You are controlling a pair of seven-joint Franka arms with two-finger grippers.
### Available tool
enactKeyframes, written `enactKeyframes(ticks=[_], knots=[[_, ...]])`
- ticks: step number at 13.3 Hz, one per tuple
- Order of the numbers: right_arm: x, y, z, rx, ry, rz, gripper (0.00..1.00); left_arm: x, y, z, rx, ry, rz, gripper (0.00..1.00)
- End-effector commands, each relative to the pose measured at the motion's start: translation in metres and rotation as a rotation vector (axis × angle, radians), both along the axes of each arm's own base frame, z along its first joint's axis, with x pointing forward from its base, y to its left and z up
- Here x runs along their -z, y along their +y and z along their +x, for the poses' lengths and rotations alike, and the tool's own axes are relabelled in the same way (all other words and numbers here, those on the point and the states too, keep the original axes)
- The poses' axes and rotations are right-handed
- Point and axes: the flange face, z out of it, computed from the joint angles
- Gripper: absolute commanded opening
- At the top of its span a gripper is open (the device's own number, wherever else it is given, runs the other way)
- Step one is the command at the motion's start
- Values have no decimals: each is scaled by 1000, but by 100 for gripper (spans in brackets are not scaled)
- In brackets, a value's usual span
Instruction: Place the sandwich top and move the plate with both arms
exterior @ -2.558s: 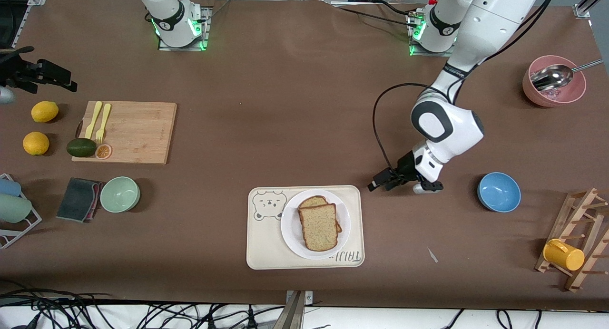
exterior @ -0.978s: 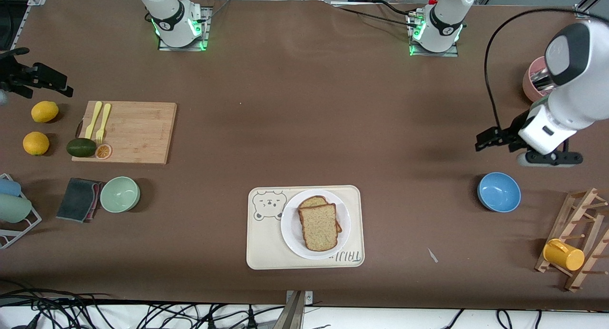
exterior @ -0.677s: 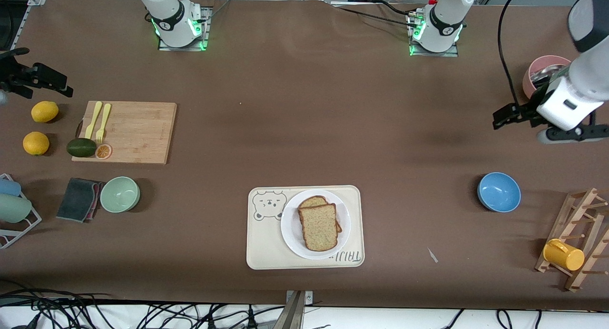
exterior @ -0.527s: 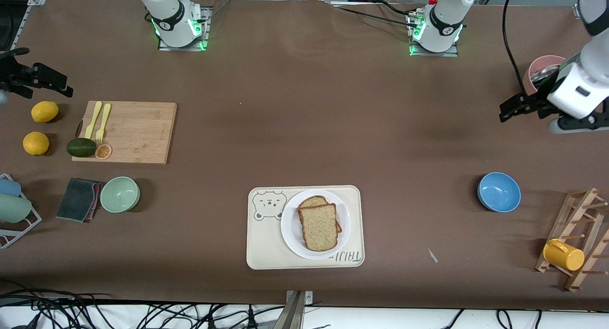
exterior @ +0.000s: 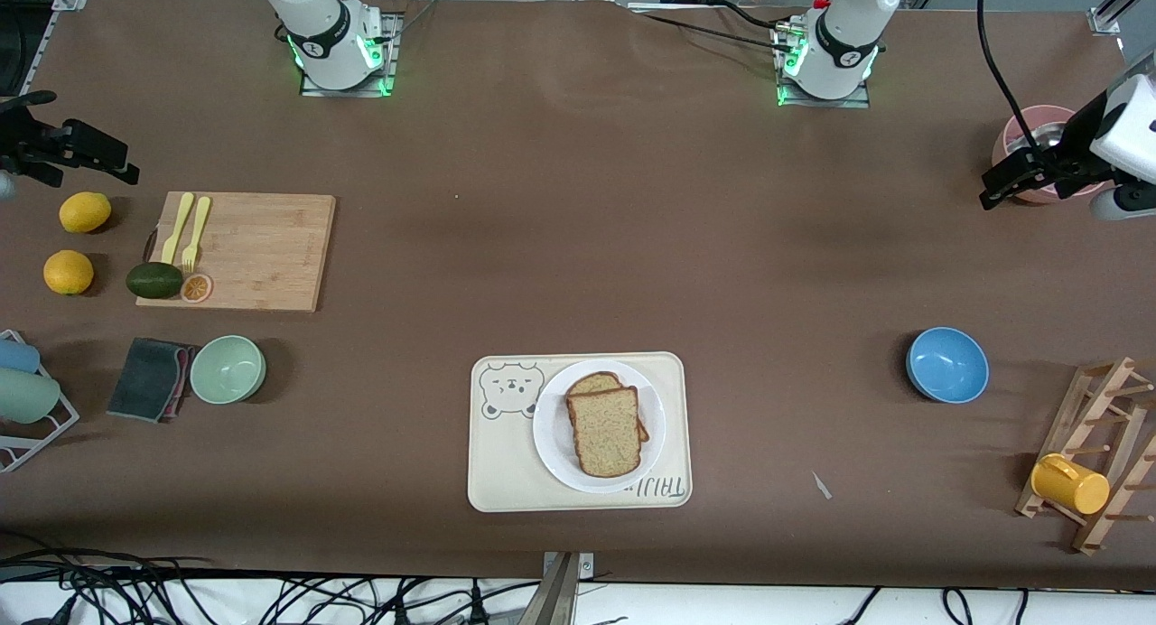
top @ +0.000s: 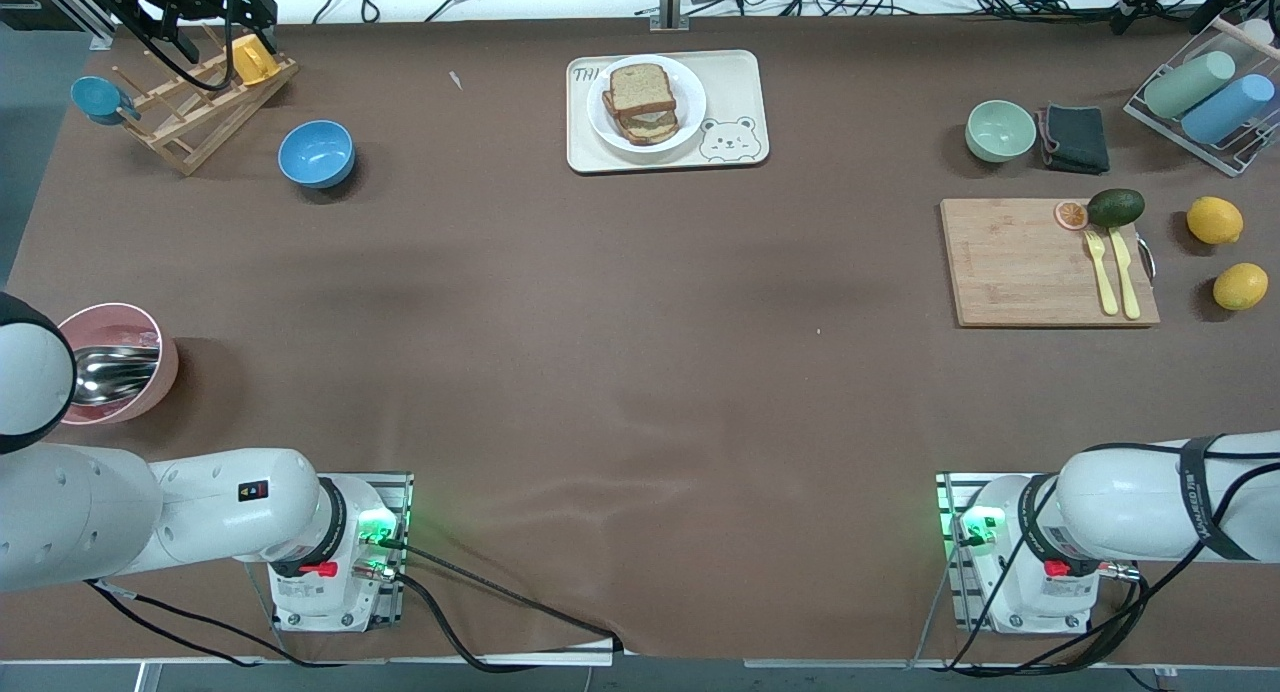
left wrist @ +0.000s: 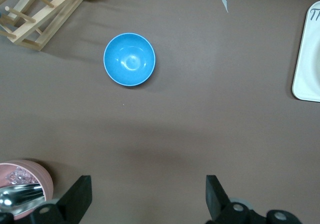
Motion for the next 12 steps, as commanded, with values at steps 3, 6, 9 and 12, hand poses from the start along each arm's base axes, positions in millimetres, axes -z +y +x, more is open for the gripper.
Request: enactKeyframes(ticks=[3, 6, 9, 12], knots=[[-2, -2, -4, -4, 1, -2, 100, -22, 11, 8, -33, -39, -30, 100], [-2, -2, -4, -4, 0, -2, 100, -25, 10, 6, -46, -45, -30, 100], [-2, -2, -4, -4, 2, -2, 100, -25, 14, 5, -45, -44, -29, 100], [-2, -2, -4, -4, 0, -2, 100, -24, 12, 5, -46, -36, -19, 100]])
